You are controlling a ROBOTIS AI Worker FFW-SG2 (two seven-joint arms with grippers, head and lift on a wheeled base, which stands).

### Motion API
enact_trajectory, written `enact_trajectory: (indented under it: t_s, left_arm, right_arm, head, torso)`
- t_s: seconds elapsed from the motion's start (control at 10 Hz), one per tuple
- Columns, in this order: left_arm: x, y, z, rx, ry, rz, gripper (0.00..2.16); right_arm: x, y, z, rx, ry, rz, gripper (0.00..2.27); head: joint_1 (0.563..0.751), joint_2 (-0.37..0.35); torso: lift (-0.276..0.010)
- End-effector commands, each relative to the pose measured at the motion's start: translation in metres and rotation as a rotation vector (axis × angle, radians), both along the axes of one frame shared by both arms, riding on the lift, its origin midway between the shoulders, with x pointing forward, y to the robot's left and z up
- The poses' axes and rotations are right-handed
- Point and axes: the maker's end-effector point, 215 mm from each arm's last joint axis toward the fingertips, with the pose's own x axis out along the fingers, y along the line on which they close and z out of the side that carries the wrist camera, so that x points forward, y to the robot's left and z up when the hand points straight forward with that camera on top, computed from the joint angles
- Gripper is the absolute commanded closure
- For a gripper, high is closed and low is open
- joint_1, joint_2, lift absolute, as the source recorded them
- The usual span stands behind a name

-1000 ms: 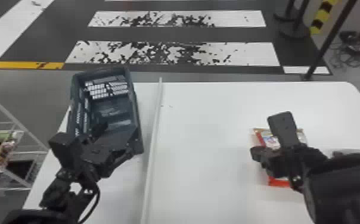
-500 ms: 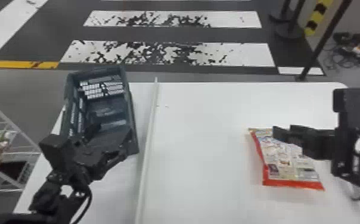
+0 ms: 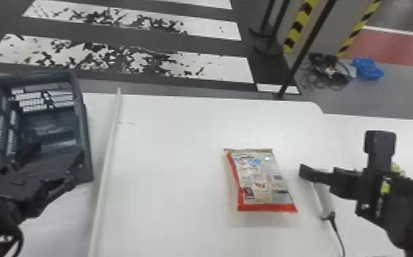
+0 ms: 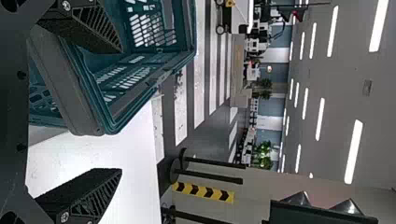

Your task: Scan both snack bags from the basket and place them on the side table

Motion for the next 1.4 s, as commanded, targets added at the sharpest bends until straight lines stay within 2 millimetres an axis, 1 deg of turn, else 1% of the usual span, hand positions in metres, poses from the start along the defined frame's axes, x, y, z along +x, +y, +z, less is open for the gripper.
enact_trajectory:
  t_s: [0.0,0.1,0.3,0.5,0.6,0.8,1.1,1.2,1.3]
  left_arm:
    - [0.001,0.0,0.001,0.0,-0.002,0.0,0.09]
    - [0.001,-0.002,-0.001,-0.002,0.001,-0.003,0.09]
    - [0.002,-0.002,-0.002,-0.004,0.002,-0.002,0.09]
    - [0.003,-0.001,-0.003,-0.005,0.003,-0.002,0.09]
    - [0.003,-0.001,-0.003,-0.008,0.005,0.0,0.09]
    - [0.003,-0.001,-0.005,-0.008,0.008,-0.001,0.09]
    - [0.003,-0.001,-0.006,-0.014,0.009,0.001,0.09]
    - [0.003,-0.002,-0.006,-0.018,0.009,-0.002,0.09]
    - [0.002,-0.002,-0.007,-0.018,0.012,-0.001,0.09]
  right_arm:
    - [-0.012,-0.029,-0.012,-0.036,0.011,-0.028,0.05]
    - [-0.017,-0.044,-0.016,-0.067,0.007,-0.033,0.05]
    - [-0.024,-0.053,-0.027,-0.061,0.022,-0.02,0.06]
    - [-0.029,-0.047,-0.04,-0.01,0.036,0.015,0.06]
    - [-0.032,-0.049,-0.047,-0.004,0.047,0.022,0.06]
    - [-0.03,-0.053,-0.056,0.011,0.065,0.036,0.06]
    - [-0.023,-0.048,-0.074,0.041,0.101,0.067,0.05]
    - [-0.016,-0.049,-0.076,0.035,0.1,0.083,0.1]
    - [-0.014,-0.052,-0.077,0.018,0.106,0.095,0.28]
  head:
    - [0.695,-0.227]
    - [0.695,-0.252]
    - [0.695,-0.297]
    - [0.695,-0.306]
    - [0.695,-0.305]
    - [0.695,-0.308]
    - [0.695,-0.308]
    - [0.695,-0.306]
    - [0.695,-0.304]
  torso:
    - [-0.075]
    - [-0.075]
    - [-0.075]
    - [-0.075]
    - [-0.075]
    - [-0.075]
    - [-0.075]
    - [-0.075]
    - [-0.075]
